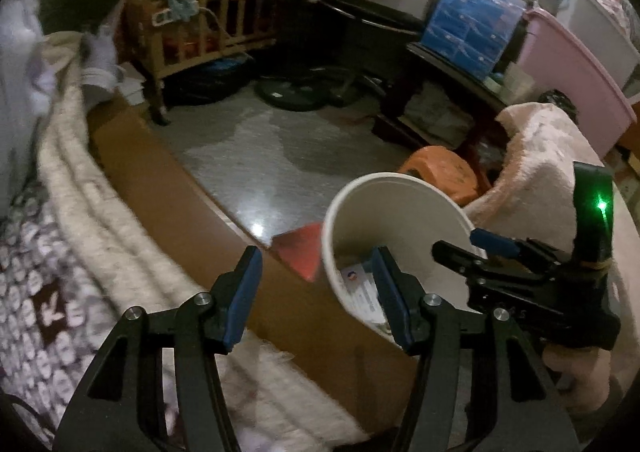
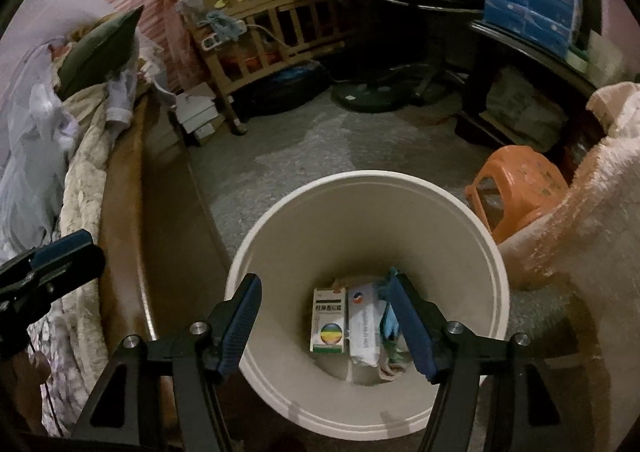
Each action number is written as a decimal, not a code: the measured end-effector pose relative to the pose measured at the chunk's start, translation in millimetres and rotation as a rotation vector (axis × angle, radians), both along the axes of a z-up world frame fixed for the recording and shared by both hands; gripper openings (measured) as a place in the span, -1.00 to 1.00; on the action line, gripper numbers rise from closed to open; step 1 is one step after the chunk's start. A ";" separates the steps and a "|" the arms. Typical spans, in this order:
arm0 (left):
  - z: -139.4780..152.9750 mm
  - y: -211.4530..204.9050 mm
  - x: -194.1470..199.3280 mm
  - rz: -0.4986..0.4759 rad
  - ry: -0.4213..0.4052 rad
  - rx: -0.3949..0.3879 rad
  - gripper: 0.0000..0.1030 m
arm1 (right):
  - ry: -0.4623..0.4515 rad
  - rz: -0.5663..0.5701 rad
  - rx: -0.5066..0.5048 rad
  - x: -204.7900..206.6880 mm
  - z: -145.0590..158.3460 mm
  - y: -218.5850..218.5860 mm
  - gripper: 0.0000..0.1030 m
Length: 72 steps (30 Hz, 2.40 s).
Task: Collect trash
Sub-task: 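Swing both open tools back toward the bed, then grasp the white sponge with the left tool while the right tool grasps the white tissue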
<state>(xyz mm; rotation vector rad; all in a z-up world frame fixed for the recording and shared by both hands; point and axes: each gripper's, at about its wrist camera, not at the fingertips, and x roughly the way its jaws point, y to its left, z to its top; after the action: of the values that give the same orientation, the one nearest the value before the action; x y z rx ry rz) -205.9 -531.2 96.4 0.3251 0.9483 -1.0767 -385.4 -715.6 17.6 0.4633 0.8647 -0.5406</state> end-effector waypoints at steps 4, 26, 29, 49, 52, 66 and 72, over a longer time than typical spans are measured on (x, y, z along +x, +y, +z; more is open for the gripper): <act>2.3 19.2 10.0 0.045 -0.045 0.008 0.09 | -0.007 0.036 -0.011 11.8 8.1 13.9 0.25; -4.8 207.4 105.1 0.435 -0.098 0.103 0.09 | -0.042 0.419 -0.016 136.0 34.1 166.9 0.27; -4.3 237.5 118.0 0.493 -0.100 0.114 0.09 | -0.035 0.473 -0.010 157.2 32.2 192.4 0.27; -20.7 418.2 204.5 0.798 -0.062 0.151 0.09 | -0.002 0.768 0.139 319.1 0.9 373.5 0.27; -20.7 427.3 217.1 0.808 -0.058 0.134 0.09 | 0.031 0.781 0.138 346.2 -10.0 391.1 0.27; -39.0 392.4 277.3 0.768 -0.006 0.085 0.09 | -0.031 0.792 0.132 339.9 -5.5 368.5 -0.51; -61.0 366.8 296.3 0.753 -0.003 0.140 -0.03 | -0.059 0.778 0.113 313.8 8.9 345.1 -0.51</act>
<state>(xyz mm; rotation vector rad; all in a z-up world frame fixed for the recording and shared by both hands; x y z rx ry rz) 90.4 -164.3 35.4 0.0630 1.0250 -0.3216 -71.6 -370.6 26.5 0.2110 0.9411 0.2364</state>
